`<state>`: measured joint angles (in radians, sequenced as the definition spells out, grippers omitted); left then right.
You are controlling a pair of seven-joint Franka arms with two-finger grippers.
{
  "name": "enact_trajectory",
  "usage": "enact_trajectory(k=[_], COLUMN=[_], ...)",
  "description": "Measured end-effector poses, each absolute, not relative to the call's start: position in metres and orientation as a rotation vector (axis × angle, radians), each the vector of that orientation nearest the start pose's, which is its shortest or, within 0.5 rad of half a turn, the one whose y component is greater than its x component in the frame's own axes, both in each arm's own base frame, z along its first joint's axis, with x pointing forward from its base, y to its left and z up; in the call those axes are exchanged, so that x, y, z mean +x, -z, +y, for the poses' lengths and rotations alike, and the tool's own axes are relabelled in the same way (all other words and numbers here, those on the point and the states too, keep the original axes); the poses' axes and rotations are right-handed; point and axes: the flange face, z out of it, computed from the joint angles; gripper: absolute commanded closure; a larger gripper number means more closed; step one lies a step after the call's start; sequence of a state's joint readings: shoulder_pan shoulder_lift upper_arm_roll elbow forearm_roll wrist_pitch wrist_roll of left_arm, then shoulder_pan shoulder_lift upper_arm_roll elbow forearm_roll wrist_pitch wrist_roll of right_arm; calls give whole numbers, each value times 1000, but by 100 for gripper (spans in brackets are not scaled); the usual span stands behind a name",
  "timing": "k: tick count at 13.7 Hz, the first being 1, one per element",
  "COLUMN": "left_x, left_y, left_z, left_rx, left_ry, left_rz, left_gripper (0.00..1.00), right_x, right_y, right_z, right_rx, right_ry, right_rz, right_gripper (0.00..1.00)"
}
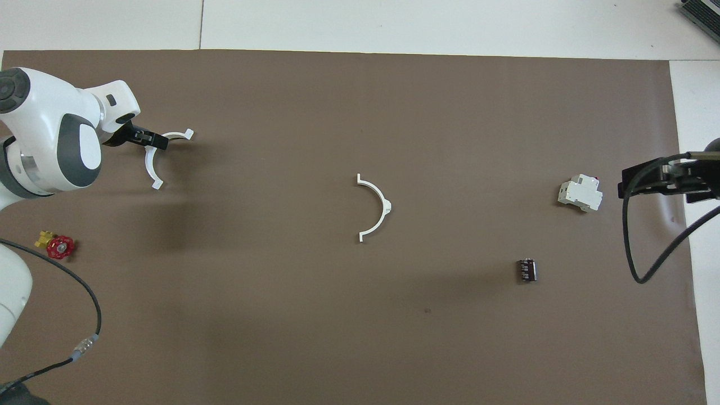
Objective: Assemble drain pipe with both arms
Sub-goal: 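Reach the left gripper to the other white clamp half and grasp it, then carry the clamp half with the left gripper to the placed half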
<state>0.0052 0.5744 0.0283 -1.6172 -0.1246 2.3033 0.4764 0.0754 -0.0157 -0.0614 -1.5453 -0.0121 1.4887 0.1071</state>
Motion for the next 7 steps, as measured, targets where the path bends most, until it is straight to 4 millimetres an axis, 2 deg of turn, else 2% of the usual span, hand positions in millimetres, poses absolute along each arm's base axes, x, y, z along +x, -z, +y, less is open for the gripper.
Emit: enact_trajectory(k=[2,4,5,7], left_x=[701,701,701,701], left_y=[-299,-299,-300,-299], left_z=[18,17,17,17], left_rx=[-3130,-3129,-3128,-3128], left_ry=[205,206,206,205], left_rz=[610,617,618,622], left_gripper=[31,44,52,82], right_x=[541,541,541,541], right_y=[-638,-638,-638,-638], right_z=[6,6,6,6], right_rx=[-3151,-3151,-3151,-3151], right_ry=[-64,-64,-64,-64], right_rz=[148,148,148,148], right_gripper=[0,0,0,0])
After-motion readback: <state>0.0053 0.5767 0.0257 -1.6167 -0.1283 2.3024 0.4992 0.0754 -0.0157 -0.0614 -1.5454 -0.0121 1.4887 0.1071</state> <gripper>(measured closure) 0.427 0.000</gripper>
